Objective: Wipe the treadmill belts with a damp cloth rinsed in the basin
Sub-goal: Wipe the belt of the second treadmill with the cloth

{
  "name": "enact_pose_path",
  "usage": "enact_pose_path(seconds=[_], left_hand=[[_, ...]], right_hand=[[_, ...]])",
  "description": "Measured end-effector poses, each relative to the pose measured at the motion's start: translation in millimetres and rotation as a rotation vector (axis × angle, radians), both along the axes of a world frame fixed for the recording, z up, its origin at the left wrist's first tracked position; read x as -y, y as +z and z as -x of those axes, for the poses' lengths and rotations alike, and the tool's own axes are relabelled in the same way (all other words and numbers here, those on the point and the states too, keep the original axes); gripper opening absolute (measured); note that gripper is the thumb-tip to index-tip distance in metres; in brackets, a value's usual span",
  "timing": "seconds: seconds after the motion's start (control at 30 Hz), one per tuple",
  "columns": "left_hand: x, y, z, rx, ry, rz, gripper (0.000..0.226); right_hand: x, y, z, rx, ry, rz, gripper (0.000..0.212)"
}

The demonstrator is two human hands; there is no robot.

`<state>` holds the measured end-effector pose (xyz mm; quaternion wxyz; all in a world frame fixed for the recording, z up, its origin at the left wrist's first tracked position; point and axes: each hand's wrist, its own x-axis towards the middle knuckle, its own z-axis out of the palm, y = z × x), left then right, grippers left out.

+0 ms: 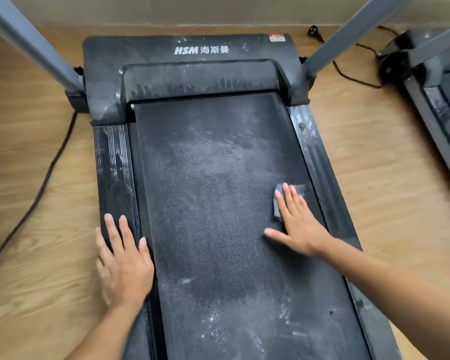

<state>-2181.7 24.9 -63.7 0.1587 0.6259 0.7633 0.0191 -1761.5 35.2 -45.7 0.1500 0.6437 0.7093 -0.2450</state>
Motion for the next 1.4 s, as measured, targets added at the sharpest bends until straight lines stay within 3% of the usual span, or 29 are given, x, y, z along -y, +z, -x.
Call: enact_pose_path(seconds=[0.1, 0.17, 0.23, 0.33, 0.43, 0.57, 0.7, 0.8, 0.97, 1.07, 1.17, 1.23, 1.33, 1.4], left_hand=[[-0.6, 1.6, 0.5, 0.017, -0.011, -0.002, 0.07], [0.2, 2.3, 0.4, 0.027, 0.003, -0.003, 0.067], [1.5, 1.6, 0.0, 0.043, 0.008, -0.016, 0.063], [1.9, -0.2, 0.2, 0.053, 0.022, -0.033, 0.065], [2.9, -1.9, 0.2, 0.058, 0.02, -0.044, 0.068], [2.7, -3.8, 1.8, 0.065, 0.018, -0.052, 0.067], [2.1, -1.0, 0.8, 0.066, 0.022, -0.047, 0.064], [1.9, 0.7, 1.7, 0.051, 0.012, -0.046, 0.062], [1.4, 0.4, 1.9, 0.021, -0.013, -0.045, 0.071], [0.9, 1.3, 1.5, -0.002, -0.024, -0.047, 0.071], [0.6, 0.4, 1.2, -0.018, -0.024, -0.054, 0.071], [0.2, 0.2, 1.7, -0.03, -0.029, -0.056, 0.07], [0.6, -3.1, 1.9, -0.032, -0.027, -0.042, 0.07], [1.9, -6.5, 2.2, -0.027, -0.013, -0.059, 0.067]], right_hand=[[145.1, 7.9, 5.2, -0.026, 0.036, -0.017, 0.111], [195.5, 6.2, -3.6, -0.058, 0.072, -0.034, 0.096], [196.5, 5.3, -12.7, -0.081, 0.064, -0.076, 0.076], [170.0, 10.4, -15.1, -0.155, -0.145, -0.076, 0.085], [157.3, 15.2, -17.6, -0.197, -0.319, -0.075, 0.079], [145.3, 15.5, -20.1, -0.159, -0.268, -0.169, 0.075], [125.4, 15.4, -16.6, -0.044, -0.221, -0.033, 0.035], [82.8, 29.4, -25.3, -0.128, -0.258, 0.09, 0.036], [-21.8, 63.2, -44.7, -0.321, -0.458, -0.419, 0.042], [-64.7, 64.0, -54.0, -0.253, -0.461, -0.631, 0.031], [-62.8, 38.8, -47.0, -0.013, -0.351, -0.447, 0.023], [-45.3, 22.3, -33.2, 0.094, -0.388, -0.379, 0.027], [-44.2, 13.5, -26.2, 0.045, -0.395, -0.551, 0.045], [-53.5, 7.4, -30.1, 0.006, -0.32, -0.514, 0.056]])
